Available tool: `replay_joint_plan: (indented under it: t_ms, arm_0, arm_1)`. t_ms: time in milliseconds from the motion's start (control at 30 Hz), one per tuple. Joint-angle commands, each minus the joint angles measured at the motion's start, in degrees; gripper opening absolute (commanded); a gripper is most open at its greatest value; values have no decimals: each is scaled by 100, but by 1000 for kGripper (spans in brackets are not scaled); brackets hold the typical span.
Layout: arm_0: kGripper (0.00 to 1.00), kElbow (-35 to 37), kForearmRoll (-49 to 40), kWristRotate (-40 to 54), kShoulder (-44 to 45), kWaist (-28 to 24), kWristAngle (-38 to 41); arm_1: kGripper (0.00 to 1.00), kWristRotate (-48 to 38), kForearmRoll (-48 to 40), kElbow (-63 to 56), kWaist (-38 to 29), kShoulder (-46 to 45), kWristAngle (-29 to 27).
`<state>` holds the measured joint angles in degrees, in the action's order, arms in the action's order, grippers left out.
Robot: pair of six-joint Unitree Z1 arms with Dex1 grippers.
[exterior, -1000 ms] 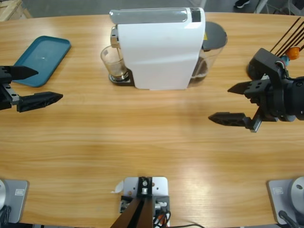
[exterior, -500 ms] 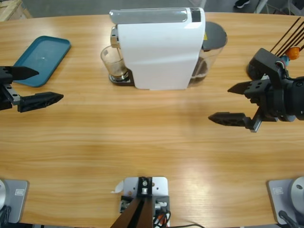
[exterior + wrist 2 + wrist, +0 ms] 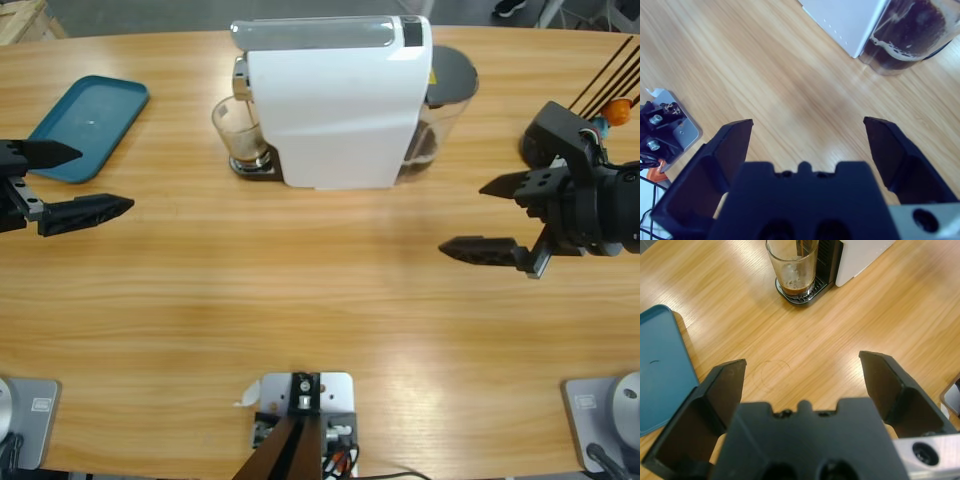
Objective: Pour coffee
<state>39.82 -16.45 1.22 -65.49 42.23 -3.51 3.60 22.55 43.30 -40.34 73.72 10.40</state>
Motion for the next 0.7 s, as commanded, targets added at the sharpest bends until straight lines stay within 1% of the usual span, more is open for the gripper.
replay_joint_plan:
  t_ms: [33, 433, 700]
  arm_0:
    - [991, -146, 36, -70, -213, 57, -47]
    - [982, -211, 98, -87, -2, 57, -108]
    - [987, -220, 106, -87, -25, 57, -124]
  arm_1:
    - [1000, -61, -41, -147, -53, 57, -73]
    - [1000, -61, -41, -141, -53, 81, -73]
    - [1000, -61, -41, -145, -53, 81, -73]
